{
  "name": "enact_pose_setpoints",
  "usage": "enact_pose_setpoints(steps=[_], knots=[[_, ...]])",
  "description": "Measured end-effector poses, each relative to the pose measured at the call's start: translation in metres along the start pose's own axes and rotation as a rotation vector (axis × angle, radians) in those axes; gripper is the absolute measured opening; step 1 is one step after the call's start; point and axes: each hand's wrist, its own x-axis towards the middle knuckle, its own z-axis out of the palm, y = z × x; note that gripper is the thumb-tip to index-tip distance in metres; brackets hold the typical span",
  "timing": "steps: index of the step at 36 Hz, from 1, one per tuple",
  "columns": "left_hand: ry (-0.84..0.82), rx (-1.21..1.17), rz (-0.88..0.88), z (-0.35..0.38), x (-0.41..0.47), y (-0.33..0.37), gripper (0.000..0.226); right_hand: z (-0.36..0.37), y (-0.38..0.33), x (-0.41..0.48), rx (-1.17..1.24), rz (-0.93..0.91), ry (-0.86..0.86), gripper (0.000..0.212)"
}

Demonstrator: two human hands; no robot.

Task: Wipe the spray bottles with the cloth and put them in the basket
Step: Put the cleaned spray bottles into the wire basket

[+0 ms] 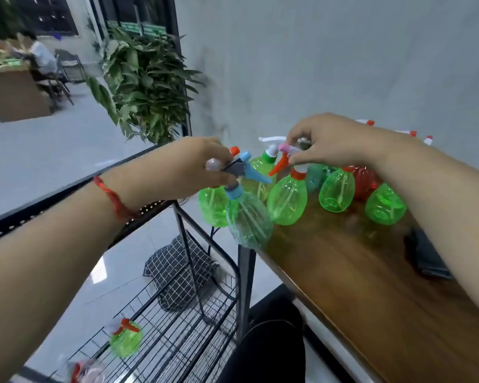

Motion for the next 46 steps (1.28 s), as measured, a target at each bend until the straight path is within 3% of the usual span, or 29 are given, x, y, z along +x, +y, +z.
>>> enact_pose_setpoints(steps=[6,10,18,23,30,34,39,43,46], knots=[[-0.060,0.053,-0.085,-0.001,-0.076,-0.043,0.022,0.027,-0.077,0.003,-0.021,-0.103,-0.071,0.022],[-0.138,0.049,-0.129,0.035,-0.115,-0.074,0.013,0.064,-0.121,0.010,-0.003,-0.152,-0.076,0.041],[-0.220,-0.044,-0.171,0.116,-0.151,-0.138,0.019,0.129,-0.180,0.028,-0.081,-0.220,-0.150,0.009],[-0.280,-0.010,-0.179,0.169,-0.154,-0.170,0.014,0.199,-0.187,0.043,0.001,-0.137,-0.218,0.023],[-0.226,-0.077,-0.245,0.236,-0.152,-0.209,0.025,0.305,-0.173,0.070,0.186,0.030,-0.304,0.026],[-0.191,-0.068,-0.234,0.265,-0.149,-0.225,0.016,0.359,-0.161,0.085,0.241,0.089,-0.323,0.033],[-0.199,-0.022,-0.218,0.293,-0.141,-0.244,0.007,0.403,-0.158,0.099,0.269,0.120,-0.347,0.023],[-0.167,0.002,-0.270,0.308,-0.139,-0.254,0.017,0.426,-0.157,0.106,0.287,0.174,-0.326,0.016],[-0.209,0.015,-0.313,0.318,-0.138,-0.261,0.037,0.436,-0.155,0.108,0.253,0.122,-0.338,0.020]])
